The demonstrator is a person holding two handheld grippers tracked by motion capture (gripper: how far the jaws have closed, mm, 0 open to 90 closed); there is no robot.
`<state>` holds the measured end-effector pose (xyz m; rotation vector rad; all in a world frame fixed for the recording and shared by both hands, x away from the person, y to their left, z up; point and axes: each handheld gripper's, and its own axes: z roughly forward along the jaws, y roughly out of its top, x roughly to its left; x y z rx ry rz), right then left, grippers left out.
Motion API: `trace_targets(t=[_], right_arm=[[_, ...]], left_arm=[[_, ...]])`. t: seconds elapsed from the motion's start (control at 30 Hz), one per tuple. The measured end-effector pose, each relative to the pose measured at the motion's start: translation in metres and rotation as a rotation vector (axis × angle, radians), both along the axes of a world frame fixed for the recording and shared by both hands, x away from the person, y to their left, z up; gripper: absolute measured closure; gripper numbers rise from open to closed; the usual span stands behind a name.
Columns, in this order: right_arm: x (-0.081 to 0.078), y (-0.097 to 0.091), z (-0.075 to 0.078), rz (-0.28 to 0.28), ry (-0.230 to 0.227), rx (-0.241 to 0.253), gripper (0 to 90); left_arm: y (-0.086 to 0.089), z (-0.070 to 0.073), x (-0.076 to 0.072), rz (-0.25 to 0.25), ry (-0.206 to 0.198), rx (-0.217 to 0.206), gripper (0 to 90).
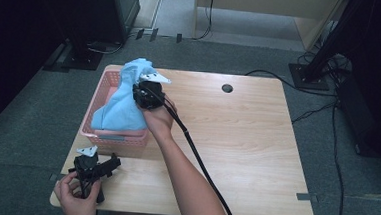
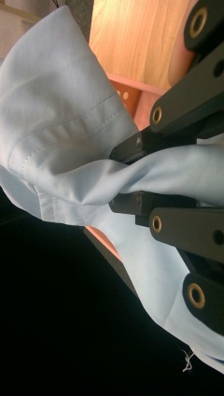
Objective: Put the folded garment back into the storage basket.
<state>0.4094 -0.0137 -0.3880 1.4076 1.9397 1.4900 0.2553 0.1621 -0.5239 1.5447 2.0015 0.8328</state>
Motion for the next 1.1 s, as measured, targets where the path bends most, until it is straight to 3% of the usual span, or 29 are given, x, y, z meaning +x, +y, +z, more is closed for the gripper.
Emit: trace_targets(t=[0.5, 1.1], right_arm=[[0.009, 0.016, -0.019, -0.021, 0.039, 0.006, 79.2], [0.015, 0.034, -0.039, -0.053, 0.084, -0.027, 79.0]], left_arm=[[0.0, 0.0, 0.0, -0.002, 0.003, 0.002, 0.0], [0.0, 0.0, 0.0, -0.002, 0.003, 0.002, 0.0]])
